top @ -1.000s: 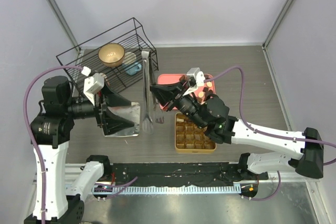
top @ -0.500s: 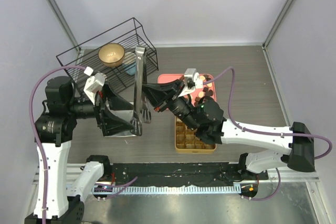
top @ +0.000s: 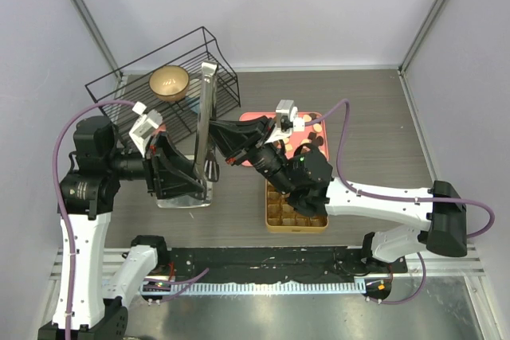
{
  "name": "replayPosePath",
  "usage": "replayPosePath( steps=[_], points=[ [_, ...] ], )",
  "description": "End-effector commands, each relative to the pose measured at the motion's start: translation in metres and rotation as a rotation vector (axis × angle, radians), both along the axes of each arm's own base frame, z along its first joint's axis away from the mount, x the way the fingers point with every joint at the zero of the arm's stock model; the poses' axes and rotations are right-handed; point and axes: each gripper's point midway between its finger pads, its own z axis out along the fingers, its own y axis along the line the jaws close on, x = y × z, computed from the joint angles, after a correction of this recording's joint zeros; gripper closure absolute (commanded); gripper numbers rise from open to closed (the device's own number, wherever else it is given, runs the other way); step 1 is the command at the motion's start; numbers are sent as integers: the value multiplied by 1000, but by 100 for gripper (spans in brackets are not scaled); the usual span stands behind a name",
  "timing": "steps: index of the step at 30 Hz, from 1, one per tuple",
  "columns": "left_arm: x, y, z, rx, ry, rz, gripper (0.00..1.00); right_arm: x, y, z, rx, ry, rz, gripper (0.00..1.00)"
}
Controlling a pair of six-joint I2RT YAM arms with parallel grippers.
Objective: Pack the chocolate
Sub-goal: Adjust the clamp.
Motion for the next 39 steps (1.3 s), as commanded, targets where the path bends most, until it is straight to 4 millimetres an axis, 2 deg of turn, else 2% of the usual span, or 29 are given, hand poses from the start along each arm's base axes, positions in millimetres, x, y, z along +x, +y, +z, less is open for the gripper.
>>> replayPosePath(
  steps=[1,3,4,7,13,20,23,26,27,29,34,37,39],
  points=[
    [-17,0,19,-52,-54,-107,63,-9,-11,33,107,-36,13,99],
    [-16,0,22,-53,-57,-110,76,-10,-14,33,109,-32,14,99],
    [-16,0,25,-53,-63,-111,86,-9,-14,28,98,-24,12,99],
    [-17,0,30,-53,-79,-112,96,-11,-23,25,92,-13,11,99],
    [-22,1,40,-51,-114,-123,96,-19,-40,26,48,-4,20,99],
    [-24,0,45,-48,-130,-108,93,-30,-42,27,30,-6,78,99],
    [-25,0,43,-48,-136,-85,82,-31,-39,27,47,-5,93,99],
    [-29,0,42,-47,-155,-71,47,-34,-35,32,71,-23,116,99],
    [-30,0,43,-47,-163,-67,18,-35,-34,35,83,-27,120,99],
    [-33,0,47,-48,-180,-58,1,-37,-33,38,91,-39,130,99],
    [-24,0,50,-48,-201,11,0,-43,-33,45,110,-72,152,99],
    [-18,0,44,-45,-219,62,0,-46,-33,47,116,-85,154,99],
    [-13,1,33,-33,-226,106,0,-48,-32,51,114,-105,154,99]
  ],
)
